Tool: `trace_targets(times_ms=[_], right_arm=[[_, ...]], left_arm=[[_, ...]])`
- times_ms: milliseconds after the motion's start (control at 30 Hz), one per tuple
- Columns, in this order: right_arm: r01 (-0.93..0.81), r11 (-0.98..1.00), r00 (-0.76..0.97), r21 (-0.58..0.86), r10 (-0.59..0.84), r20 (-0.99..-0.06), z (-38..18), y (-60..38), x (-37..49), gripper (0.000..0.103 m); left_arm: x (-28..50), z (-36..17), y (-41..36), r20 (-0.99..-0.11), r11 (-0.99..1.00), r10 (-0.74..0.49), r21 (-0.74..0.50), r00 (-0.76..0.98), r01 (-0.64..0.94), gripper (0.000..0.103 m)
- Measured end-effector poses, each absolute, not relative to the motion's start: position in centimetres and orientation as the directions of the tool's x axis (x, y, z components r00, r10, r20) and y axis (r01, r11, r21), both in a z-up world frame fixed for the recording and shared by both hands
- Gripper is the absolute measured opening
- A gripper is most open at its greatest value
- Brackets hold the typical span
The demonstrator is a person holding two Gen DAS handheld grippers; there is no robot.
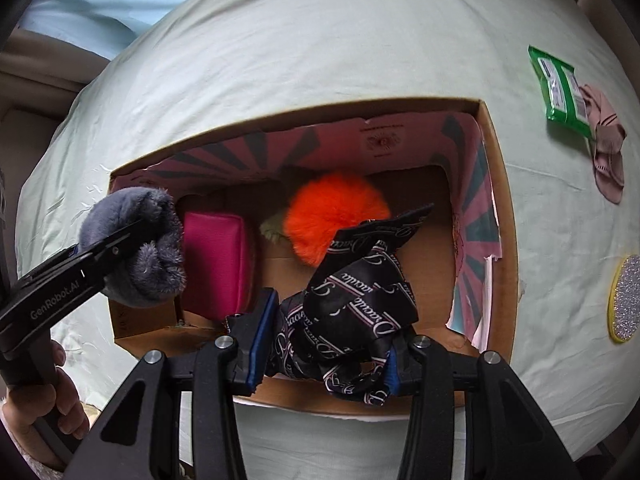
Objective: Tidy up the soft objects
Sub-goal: 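Carry the grey sock and black scrunchie into the box and open both tools, then withdraw both tools and move toward the wipes and pink cloth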
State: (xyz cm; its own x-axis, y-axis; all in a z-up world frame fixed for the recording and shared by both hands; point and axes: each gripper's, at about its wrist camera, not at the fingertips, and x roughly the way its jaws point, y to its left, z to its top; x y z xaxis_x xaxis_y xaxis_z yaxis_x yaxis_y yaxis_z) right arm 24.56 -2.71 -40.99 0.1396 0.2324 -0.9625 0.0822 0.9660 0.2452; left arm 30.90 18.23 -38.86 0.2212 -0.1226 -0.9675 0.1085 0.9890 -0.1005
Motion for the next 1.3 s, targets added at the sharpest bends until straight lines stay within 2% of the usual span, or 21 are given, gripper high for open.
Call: trace_targets(times_ms=[67, 100, 133, 167, 200, 233, 267, 733, 1300], right_arm=[[0.085, 0.964, 0.118, 0.254, 0.243, -0.963, -41.3, -2.9, 25.0, 0.047], [0.089, 0.963, 0.110, 0.254, 0.244, -0.964, -41.4, -2.9, 25.1, 0.050], [0.089, 0.963, 0.109, 0.254, 0.244, -0.964, -41.5, -2.8, 25.1, 0.058], [0.088, 0.963, 0.114, 0.254, 0.244, -0.963, -41.6, -2.6, 25.2, 0.073], [0.089, 0.964, 0.124, 0.250, 0.239, -0.963, -41.7, -2.4, 25.2, 0.084], [0.089, 0.965, 0.139, 0.248, 0.234, -0.962, -41.7, -2.3, 25.1, 0.099], [0.081, 0.966, 0.158, 0.247, 0.232, -0.960, -41.6, -2.2, 25.0, 0.102], [-0.032, 0.980, 0.258, 0.198, 0.200, -0.945, -38.3, -0.2, 22.4, 0.102], [-0.066, 0.991, 0.439, 0.115, 0.133, -0.888, -28.0, -0.6, 17.7, 0.102]], left_arm=[[31.1, -38.1, 17.5, -0.961, 0.988, -0.097, -0.062, 0.260, 0.140, 0.062], [31.1, -37.6, 17.2, -0.956, 0.986, -0.096, -0.054, 0.277, 0.155, 0.081], [31.1, -37.2, 16.9, -0.951, 0.986, -0.089, -0.042, 0.294, 0.164, 0.099], [31.1, -36.8, 16.6, -0.947, 0.985, -0.085, -0.032, 0.310, 0.172, 0.103], [31.0, -36.5, 16.5, -0.943, 0.983, -0.089, -0.031, 0.322, 0.180, 0.103], [31.0, -36.3, 16.4, -0.942, 0.982, -0.093, -0.033, 0.324, 0.186, 0.103], [30.9, -36.2, 16.5, -0.942, 0.982, -0.092, -0.032, 0.324, 0.187, 0.103], [27.2, -33.4, 19.4, -0.932, 0.990, -0.104, -0.063, 0.346, 0.129, 0.103], [20.4, -22.8, 21.8, -0.846, 0.990, -0.136, -0.094, 0.516, 0.107, 0.103]])
